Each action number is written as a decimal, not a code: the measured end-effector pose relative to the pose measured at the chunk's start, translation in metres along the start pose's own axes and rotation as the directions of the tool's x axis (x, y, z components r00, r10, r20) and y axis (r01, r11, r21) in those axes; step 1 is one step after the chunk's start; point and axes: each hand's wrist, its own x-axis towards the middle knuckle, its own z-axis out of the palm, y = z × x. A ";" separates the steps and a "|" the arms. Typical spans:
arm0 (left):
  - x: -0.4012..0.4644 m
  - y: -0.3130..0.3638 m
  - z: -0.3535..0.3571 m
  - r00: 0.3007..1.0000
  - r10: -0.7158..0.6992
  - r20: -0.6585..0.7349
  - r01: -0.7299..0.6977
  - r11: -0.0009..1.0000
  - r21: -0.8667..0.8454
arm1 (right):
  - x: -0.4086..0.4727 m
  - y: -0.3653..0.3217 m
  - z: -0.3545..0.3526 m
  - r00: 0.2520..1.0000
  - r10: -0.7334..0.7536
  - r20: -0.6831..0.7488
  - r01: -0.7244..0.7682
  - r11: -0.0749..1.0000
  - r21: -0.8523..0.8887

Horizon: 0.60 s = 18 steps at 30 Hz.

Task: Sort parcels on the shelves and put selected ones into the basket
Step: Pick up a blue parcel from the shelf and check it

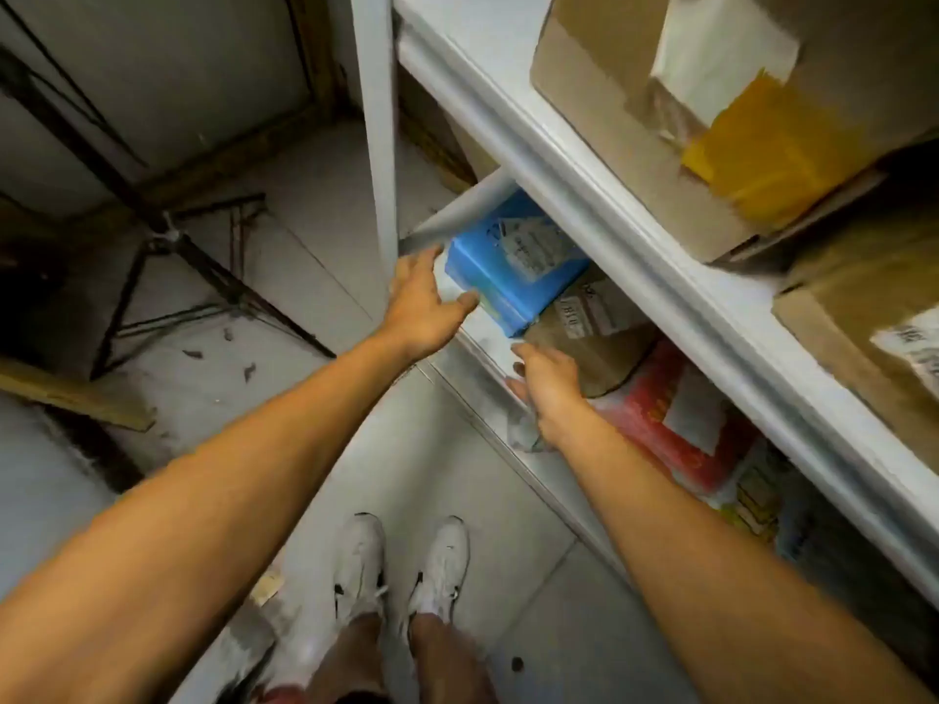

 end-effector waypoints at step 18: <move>0.029 -0.059 0.012 0.962 -0.242 0.127 0.272 0.897 -0.350 | -0.001 0.023 -0.005 1.000 -0.017 -0.024 0.012 0.979 -0.204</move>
